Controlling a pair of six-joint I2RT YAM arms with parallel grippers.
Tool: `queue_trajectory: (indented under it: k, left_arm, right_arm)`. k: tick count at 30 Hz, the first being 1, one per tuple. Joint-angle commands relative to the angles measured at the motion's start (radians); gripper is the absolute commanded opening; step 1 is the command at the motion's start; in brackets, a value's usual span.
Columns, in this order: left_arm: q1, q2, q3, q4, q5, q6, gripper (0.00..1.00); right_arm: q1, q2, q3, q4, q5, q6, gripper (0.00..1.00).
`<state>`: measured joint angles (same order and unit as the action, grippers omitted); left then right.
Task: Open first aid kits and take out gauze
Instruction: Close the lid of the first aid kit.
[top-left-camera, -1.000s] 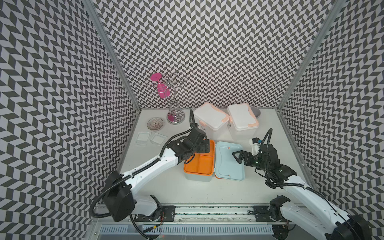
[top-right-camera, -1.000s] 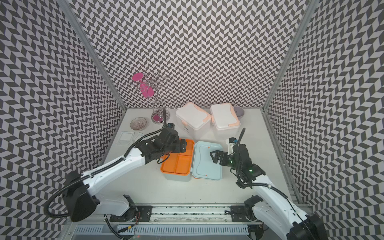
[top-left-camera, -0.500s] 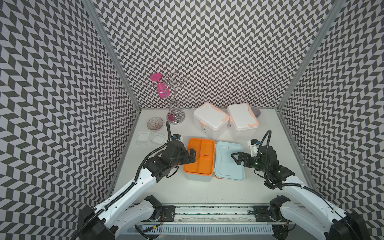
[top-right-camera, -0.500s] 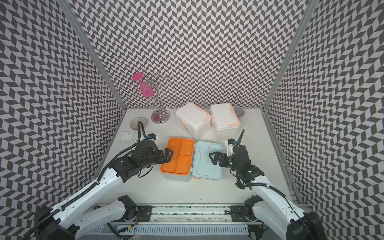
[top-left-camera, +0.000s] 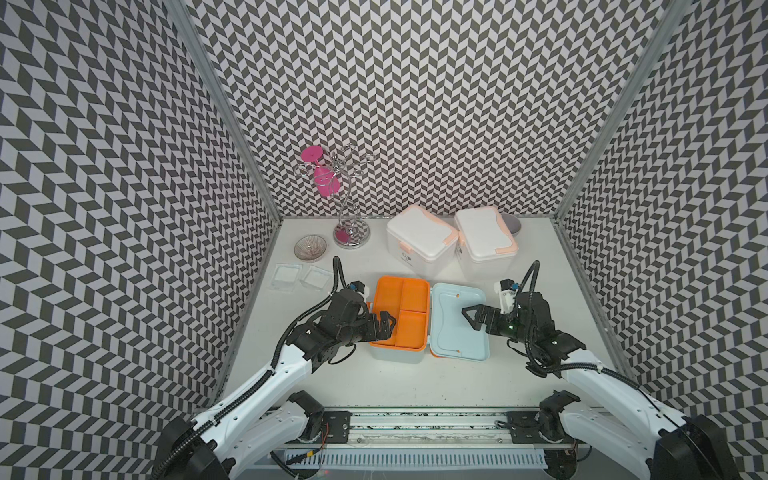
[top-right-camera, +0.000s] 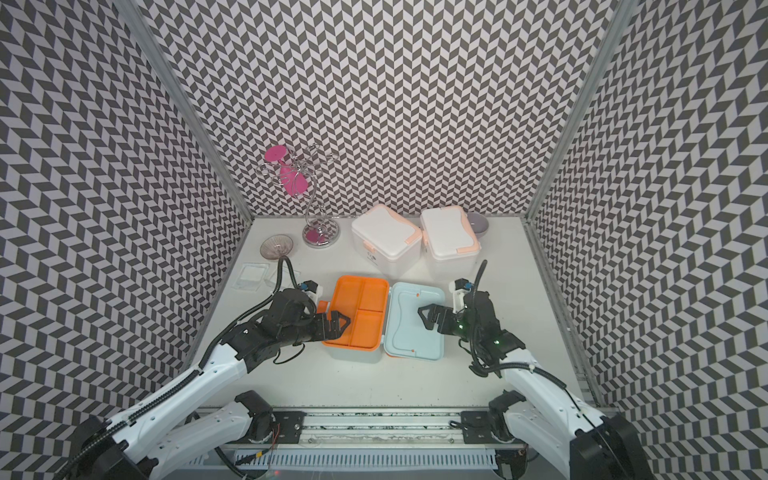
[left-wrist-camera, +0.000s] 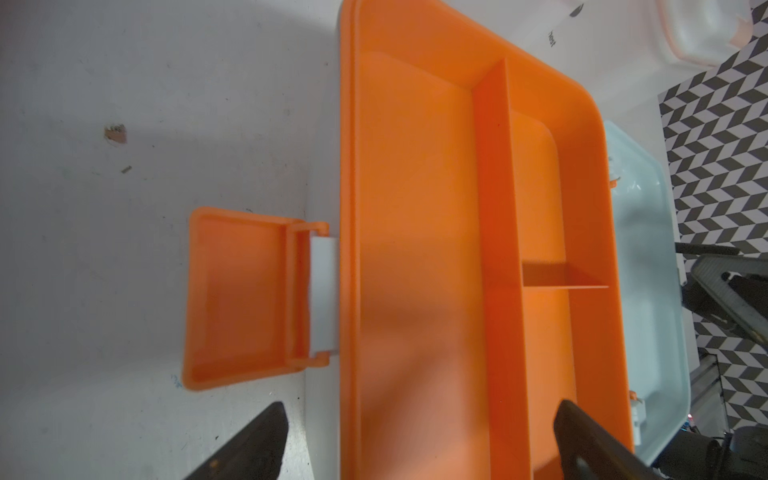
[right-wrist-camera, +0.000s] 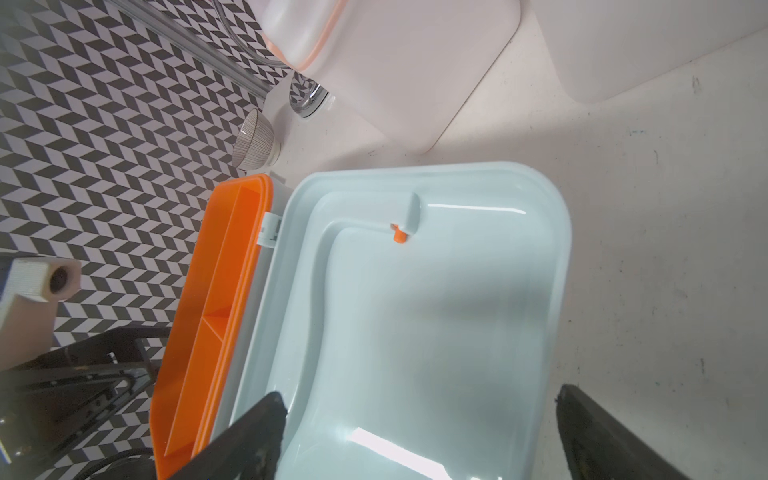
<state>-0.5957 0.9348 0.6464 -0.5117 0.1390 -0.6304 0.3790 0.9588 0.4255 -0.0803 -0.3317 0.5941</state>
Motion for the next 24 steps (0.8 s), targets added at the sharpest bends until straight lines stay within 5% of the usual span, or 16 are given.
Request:
queue_trajectory:
  k: [1, 11, 24]
  left_arm:
    - [-0.007, -0.013, -0.018, 0.063, 0.048, -0.015, 1.0]
    - [-0.042, 0.024, -0.028, 0.135, 0.079, -0.026, 1.0]
    - [-0.088, 0.084, -0.03, 0.237, 0.105, -0.04, 1.0]
  right_arm:
    - [-0.006, 0.01, -0.019, 0.063, 0.007, 0.017, 1.0]
    - [-0.021, -0.009, 0.019, 0.096, -0.209, 0.042, 1.0]
    - [-0.031, -0.196, 0.147, 0.008, -0.264, 0.081, 1.0]
